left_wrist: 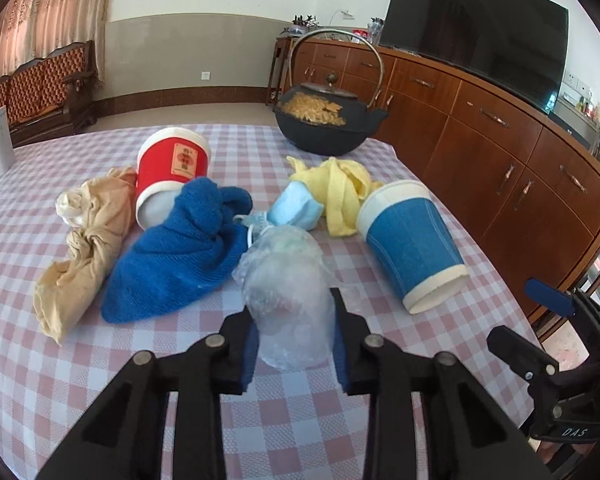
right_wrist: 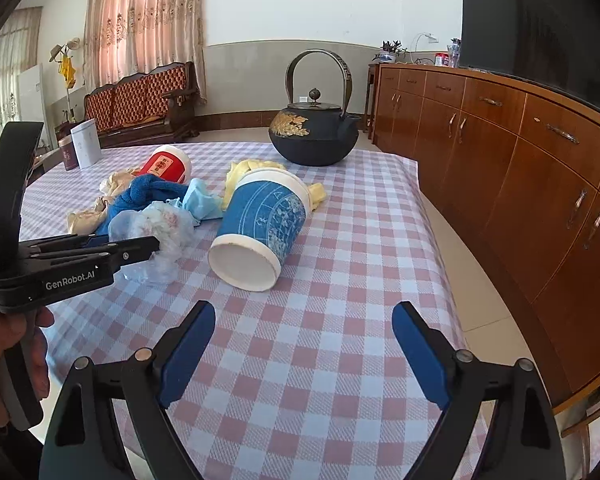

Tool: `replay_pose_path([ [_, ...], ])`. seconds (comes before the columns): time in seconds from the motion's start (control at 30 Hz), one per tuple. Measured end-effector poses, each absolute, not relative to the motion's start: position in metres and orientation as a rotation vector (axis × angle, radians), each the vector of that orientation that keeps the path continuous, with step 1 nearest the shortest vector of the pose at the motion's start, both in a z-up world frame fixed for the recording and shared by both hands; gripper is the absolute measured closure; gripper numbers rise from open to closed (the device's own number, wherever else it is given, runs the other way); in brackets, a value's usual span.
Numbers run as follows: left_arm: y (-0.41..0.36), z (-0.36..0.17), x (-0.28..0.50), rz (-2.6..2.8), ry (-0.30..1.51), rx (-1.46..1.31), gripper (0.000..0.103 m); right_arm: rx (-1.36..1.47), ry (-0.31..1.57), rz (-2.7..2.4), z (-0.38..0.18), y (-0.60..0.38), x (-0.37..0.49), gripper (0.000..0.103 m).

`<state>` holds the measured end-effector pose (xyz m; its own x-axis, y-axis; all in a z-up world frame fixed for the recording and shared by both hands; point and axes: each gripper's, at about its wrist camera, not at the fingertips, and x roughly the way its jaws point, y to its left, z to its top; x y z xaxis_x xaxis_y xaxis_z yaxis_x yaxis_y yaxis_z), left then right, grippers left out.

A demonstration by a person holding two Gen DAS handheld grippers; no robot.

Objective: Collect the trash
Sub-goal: 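Grasp the clear plastic bag with the left tool while the right tool grasps the blue cup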

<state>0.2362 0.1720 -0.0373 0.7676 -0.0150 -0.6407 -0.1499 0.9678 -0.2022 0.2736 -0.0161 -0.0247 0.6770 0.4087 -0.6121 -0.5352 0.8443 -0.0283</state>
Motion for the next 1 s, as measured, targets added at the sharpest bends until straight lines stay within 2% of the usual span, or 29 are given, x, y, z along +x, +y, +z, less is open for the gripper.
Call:
replay_pose_path([
  [0.4, 0.186, -0.042, 0.233, 0.087, 0.684, -0.248, 0.074, -0.230, 0.701, 0.570, -0.029, 0.050, 0.313, 0.015],
  [0.43, 0.185, -0.041, 0.233, 0.088, 0.679, -0.242, 0.075, -0.232, 0.715, 0.568, -0.031, 0.052, 0.318, 0.020],
  [0.47, 0.183, -0.039, 0.232, 0.085, 0.678, -0.237, 0.075, -0.228, 0.731, 0.573, -0.033, 0.055, 0.321, 0.040],
  [1.0, 0.140, -0.014, 0.192, 0.030, 0.614, -0.164, 0.081, -0.232, 0.591, 0.549, -0.002, 0.002, 0.250, 0.043],
])
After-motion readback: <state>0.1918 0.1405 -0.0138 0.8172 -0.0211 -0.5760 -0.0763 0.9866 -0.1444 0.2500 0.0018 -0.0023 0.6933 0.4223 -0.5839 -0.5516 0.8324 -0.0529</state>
